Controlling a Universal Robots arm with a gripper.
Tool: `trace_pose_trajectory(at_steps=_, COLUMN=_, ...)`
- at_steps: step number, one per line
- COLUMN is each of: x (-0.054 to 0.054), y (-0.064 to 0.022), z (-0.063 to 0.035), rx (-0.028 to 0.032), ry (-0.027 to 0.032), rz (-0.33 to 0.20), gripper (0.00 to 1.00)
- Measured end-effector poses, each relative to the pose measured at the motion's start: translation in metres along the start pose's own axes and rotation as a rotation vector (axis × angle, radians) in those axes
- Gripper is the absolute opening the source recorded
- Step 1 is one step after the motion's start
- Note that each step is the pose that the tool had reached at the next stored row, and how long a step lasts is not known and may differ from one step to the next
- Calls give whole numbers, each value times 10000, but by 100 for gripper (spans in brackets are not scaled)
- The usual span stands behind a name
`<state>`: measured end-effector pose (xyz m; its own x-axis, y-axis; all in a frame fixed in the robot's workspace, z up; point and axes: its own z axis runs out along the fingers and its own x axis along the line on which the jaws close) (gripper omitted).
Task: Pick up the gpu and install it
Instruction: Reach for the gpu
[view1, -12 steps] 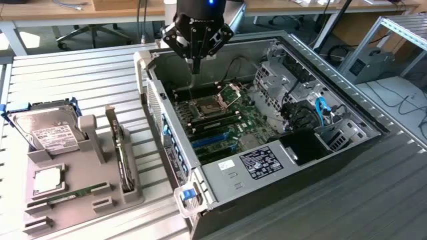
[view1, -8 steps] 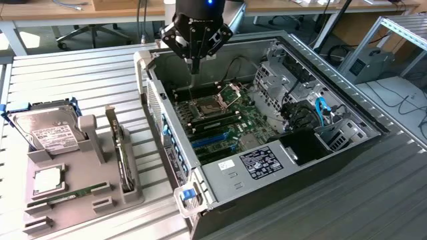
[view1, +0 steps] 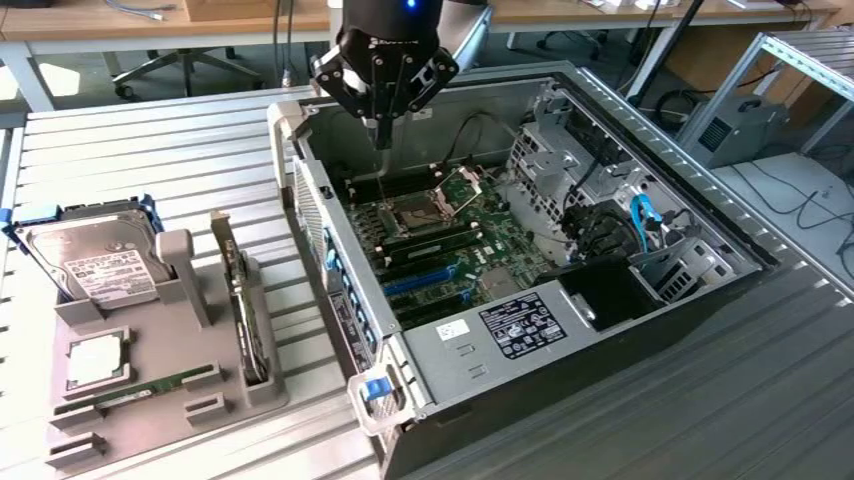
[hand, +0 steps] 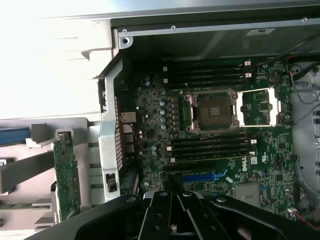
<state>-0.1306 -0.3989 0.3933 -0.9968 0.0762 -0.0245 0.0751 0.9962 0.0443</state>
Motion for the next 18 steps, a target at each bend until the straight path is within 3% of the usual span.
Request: trace_pose_trajectory(at_steps=18, x=51, y=-4, z=-1, rx=0, ry=0, rz=1, gripper=11)
